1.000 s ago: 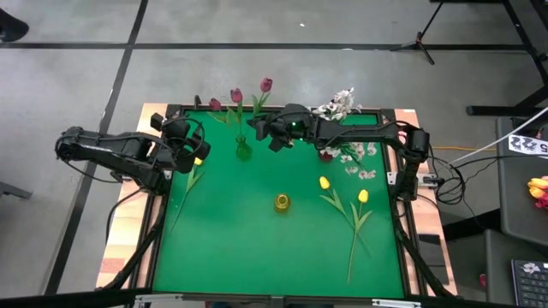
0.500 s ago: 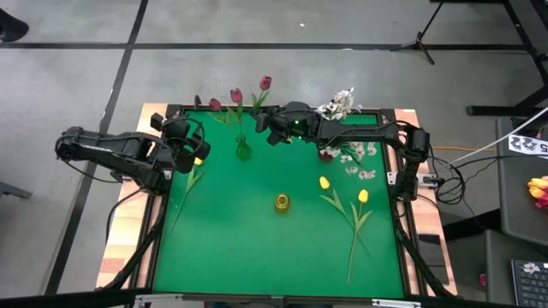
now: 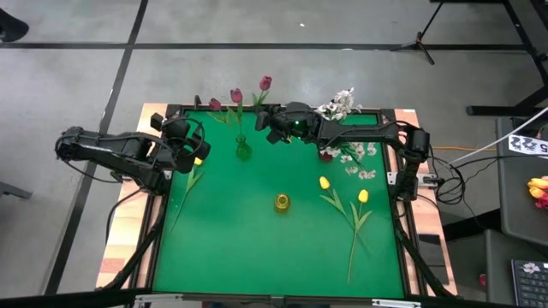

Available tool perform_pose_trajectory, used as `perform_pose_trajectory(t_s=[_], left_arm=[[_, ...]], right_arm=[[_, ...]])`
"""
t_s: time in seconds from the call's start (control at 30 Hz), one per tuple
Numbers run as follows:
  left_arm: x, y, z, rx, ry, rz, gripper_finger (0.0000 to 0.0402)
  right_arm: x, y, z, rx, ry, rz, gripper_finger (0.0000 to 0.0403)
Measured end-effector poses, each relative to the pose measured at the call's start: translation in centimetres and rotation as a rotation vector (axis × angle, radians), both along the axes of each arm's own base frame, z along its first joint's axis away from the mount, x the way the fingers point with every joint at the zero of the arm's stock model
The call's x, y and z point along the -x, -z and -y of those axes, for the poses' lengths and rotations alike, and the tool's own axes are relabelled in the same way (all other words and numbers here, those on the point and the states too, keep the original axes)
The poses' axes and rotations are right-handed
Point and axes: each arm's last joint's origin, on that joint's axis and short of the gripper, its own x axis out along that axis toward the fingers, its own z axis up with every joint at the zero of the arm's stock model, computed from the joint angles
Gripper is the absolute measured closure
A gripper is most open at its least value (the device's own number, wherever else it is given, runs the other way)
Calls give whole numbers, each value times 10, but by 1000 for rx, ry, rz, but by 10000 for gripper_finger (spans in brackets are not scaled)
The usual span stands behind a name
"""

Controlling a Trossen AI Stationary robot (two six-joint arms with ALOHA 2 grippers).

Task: Sort flowers into vase by color
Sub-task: Put the red flower into the green vase

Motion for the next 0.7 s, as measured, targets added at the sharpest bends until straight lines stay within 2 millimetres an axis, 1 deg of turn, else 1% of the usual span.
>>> perform_pose_trajectory(t_s=[0.27, 0.33, 0.37, 0.53, 0.7], left_arm=[[0, 0, 0, 1, 0, 2, 188], [0, 0, 0, 1, -1, 2, 188], [0, 0, 0, 2, -2, 6, 188], [0, 0, 0, 6, -5, 17, 188], [0, 0, 0, 6, -5, 16, 188]], right_arm=[[0, 0, 0, 2, 19, -1, 366], [0, 1, 0, 1, 18, -9, 389], [0, 1, 0, -2, 12, -14, 391], [0, 5, -1, -48, -42, -29, 377], [-3, 17, -1, -83, -48, -72, 395]])
